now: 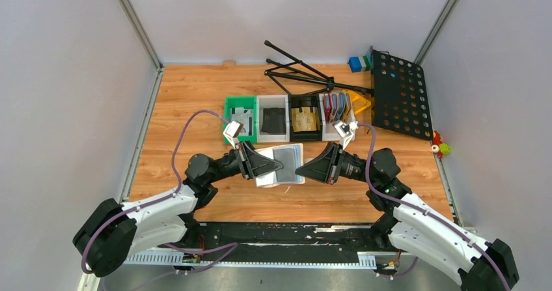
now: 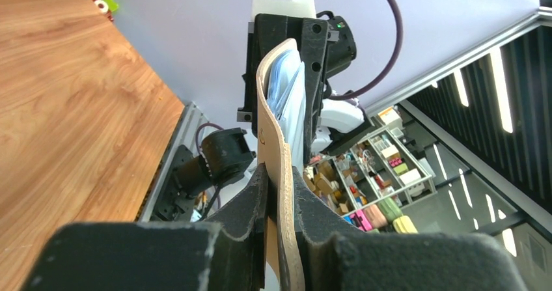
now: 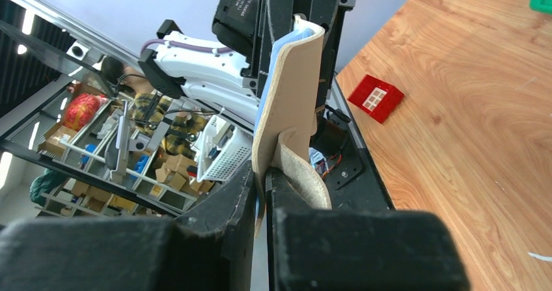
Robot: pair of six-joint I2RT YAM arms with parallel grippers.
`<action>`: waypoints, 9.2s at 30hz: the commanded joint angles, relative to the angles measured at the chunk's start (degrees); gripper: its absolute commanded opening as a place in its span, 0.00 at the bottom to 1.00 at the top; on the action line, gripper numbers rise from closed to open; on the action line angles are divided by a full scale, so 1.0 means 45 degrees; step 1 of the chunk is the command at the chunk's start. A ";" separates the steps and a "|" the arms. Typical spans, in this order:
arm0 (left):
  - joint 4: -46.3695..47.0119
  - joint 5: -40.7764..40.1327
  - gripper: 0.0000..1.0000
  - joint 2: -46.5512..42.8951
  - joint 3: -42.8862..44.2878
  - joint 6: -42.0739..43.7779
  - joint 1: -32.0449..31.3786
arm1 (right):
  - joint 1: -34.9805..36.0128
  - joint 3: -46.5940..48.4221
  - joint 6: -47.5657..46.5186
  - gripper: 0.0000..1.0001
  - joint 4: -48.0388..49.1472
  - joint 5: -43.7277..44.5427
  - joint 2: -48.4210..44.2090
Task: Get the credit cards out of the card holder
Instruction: Remove the credit card from the card holder.
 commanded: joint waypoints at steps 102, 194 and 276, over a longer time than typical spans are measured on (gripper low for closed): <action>-0.6171 -0.3922 0.66 0.2677 0.1909 0.4048 -0.0960 | 0.4446 0.6980 -0.4812 0.00 -1.3091 1.2016 0.6346; 0.2443 0.1590 0.11 0.1531 -0.0967 -0.0022 0.0533 | -0.1125 -0.0448 0.0140 0.00 -0.1231 -0.0388 0.1284; 0.2753 0.1080 0.00 0.0817 -0.0982 -0.0400 0.0343 | 0.0077 -0.0298 0.0420 0.00 0.2220 -0.0682 0.2531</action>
